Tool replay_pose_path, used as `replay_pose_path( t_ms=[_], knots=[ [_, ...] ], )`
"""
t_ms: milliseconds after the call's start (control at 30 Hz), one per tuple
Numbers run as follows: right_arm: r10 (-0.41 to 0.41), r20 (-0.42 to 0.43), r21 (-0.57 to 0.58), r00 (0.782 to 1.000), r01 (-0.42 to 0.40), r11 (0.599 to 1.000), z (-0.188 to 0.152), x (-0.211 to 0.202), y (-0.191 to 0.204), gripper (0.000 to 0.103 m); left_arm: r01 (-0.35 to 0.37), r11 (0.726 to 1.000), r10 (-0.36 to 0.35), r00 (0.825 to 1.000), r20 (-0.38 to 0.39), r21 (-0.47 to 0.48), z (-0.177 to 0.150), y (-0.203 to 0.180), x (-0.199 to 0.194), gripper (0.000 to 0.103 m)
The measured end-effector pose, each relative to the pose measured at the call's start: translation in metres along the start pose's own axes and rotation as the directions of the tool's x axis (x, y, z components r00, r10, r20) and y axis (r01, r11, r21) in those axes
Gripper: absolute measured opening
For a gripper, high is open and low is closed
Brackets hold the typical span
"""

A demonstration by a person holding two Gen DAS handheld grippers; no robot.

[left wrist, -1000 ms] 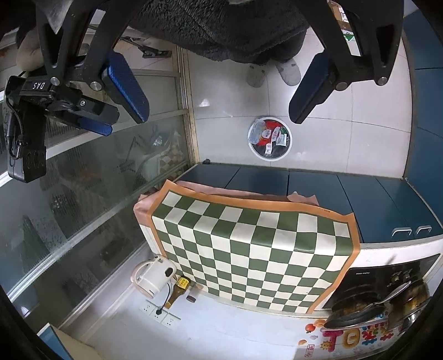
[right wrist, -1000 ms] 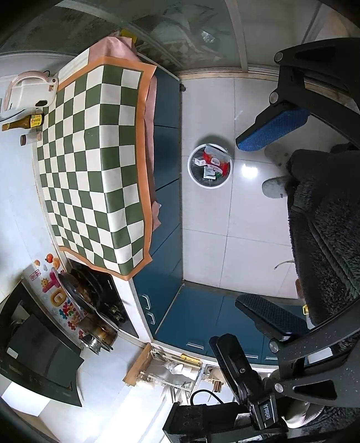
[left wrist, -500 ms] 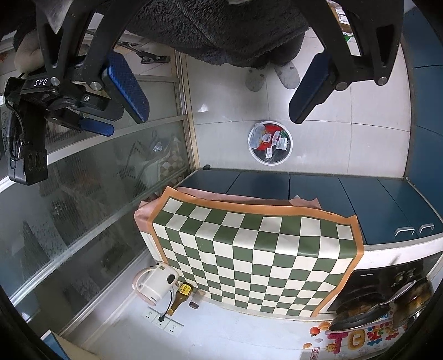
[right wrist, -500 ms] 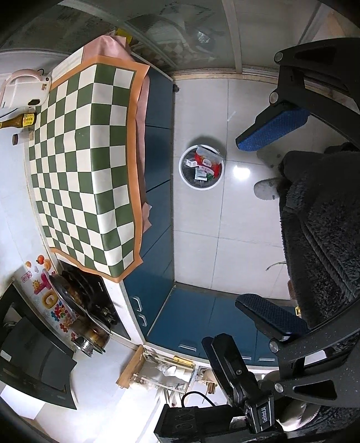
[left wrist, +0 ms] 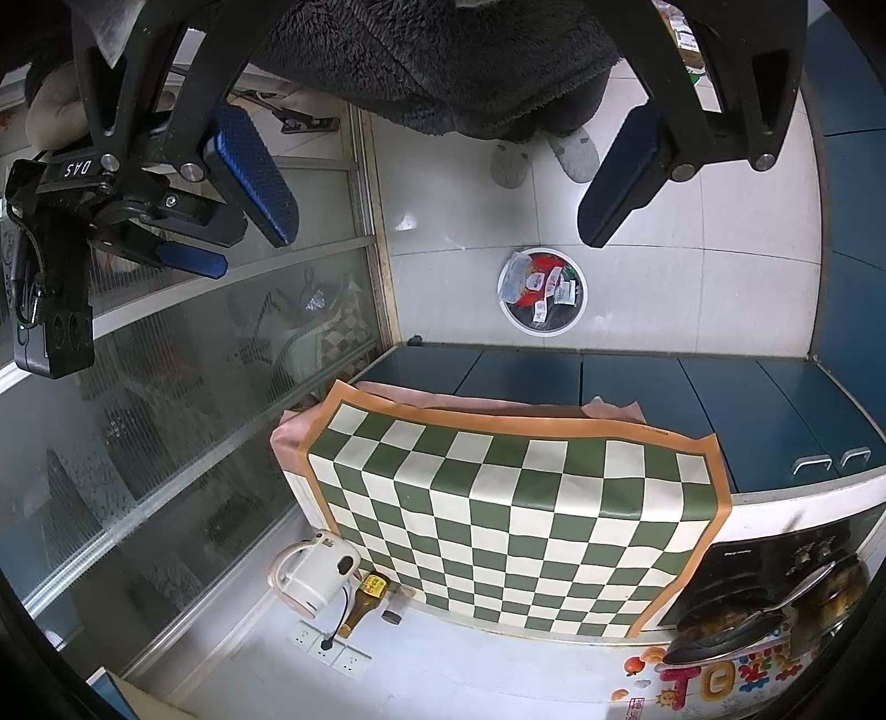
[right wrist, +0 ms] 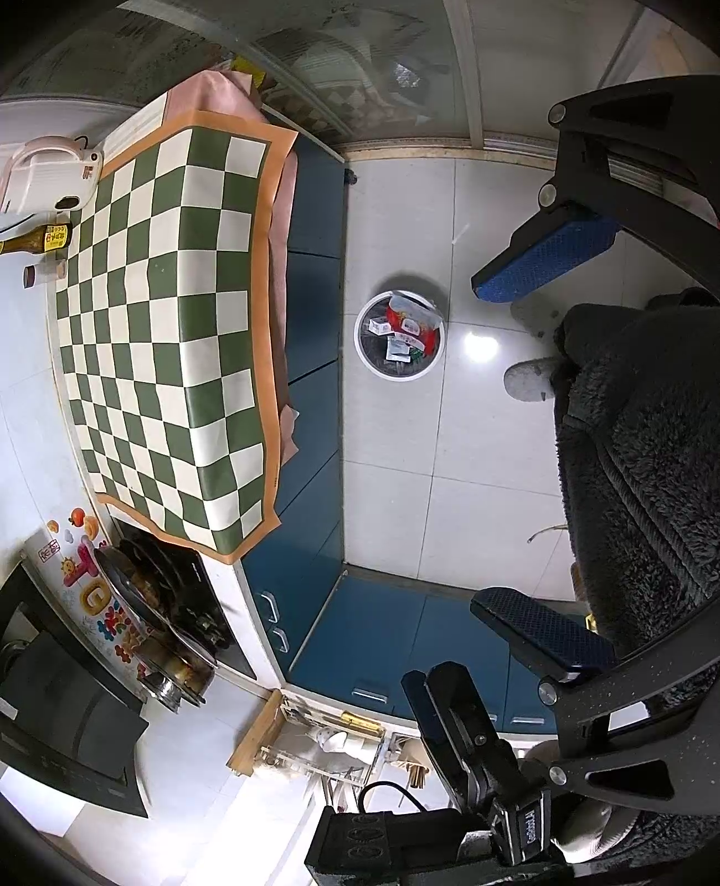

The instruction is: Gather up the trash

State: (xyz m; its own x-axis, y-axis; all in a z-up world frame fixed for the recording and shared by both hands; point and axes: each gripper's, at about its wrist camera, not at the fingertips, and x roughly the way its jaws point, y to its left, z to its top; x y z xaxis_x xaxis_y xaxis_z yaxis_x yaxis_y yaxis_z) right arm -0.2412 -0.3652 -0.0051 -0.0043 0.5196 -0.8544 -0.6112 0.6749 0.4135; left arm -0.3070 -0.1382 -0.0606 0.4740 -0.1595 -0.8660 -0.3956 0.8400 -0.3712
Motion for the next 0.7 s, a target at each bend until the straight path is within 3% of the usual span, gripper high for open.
replay_pose_path(
  t_ms=[700],
  knots=[
    [-0.002, 0.005, -0.001, 1.0, 0.002, 1.0, -0.0056, -0.0079, -0.0094, 0.103, -0.003, 1.0, 0.003, 1.0, 0.003, 0.004, -0.0025, -0.0094, 0.0035, 0.103]
  ],
)
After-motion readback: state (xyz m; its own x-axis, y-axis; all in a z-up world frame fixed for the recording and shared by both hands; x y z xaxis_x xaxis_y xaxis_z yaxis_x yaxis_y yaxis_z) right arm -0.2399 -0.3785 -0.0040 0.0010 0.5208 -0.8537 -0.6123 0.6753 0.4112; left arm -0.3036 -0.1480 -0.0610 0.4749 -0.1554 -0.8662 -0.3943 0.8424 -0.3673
